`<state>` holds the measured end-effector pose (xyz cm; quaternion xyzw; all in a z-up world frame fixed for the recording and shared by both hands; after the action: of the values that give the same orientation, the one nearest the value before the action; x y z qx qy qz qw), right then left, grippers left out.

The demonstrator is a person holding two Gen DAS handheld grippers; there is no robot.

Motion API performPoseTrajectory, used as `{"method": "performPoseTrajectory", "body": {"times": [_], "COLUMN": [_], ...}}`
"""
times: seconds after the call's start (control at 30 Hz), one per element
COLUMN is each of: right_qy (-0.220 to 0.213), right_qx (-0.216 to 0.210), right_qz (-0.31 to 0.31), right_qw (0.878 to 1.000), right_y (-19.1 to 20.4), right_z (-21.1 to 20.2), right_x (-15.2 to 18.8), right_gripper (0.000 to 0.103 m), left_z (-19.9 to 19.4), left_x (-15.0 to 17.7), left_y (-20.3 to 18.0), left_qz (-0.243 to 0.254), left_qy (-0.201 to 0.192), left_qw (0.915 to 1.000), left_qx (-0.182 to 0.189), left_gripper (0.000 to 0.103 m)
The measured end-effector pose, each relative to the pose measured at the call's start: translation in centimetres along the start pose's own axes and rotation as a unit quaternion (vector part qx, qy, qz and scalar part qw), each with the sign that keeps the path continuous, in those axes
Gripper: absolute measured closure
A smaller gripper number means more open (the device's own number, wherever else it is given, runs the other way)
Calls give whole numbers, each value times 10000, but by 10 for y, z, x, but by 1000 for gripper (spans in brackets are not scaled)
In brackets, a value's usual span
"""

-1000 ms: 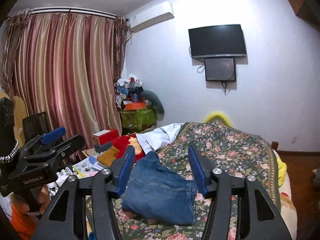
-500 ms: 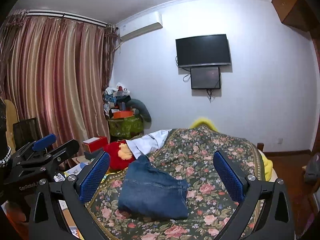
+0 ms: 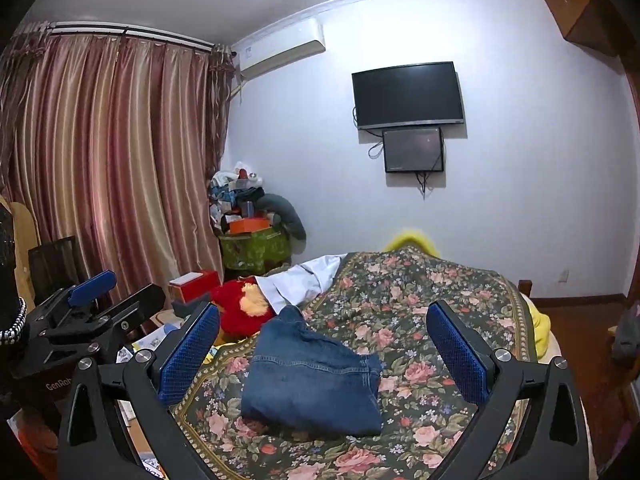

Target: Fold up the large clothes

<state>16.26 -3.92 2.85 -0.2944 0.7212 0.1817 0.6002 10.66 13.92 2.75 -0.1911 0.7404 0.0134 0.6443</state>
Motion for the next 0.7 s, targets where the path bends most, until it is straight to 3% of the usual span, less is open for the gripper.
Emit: {"method": "performPoseTrajectory", "body": {"times": [0.7], "right_qy": [118], "right_qx": [-27], "right_qz": [74], "right_qw": [9999], "right_y": [-3], "right_z": [6], "right_x": [6], "right_gripper": [0], "left_z": [6], "left_x": [5], "left_y": [0], "left_qz": [58], "left_qy": [134], "left_qw": [9999], "left_qx": [22], "left_gripper": [2]}}
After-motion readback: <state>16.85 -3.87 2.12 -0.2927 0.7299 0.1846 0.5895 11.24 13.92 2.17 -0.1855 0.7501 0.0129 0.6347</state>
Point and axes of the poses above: each gripper's, at about its wrist camera, not at the fingertips, and z roughly the way its jaws point, y to its left, x to its underside, the point moved 5 cm from there along z, roughly the way its jaws point, and after that the axes turned 11 degrees about -z, right-handed, at the moved point
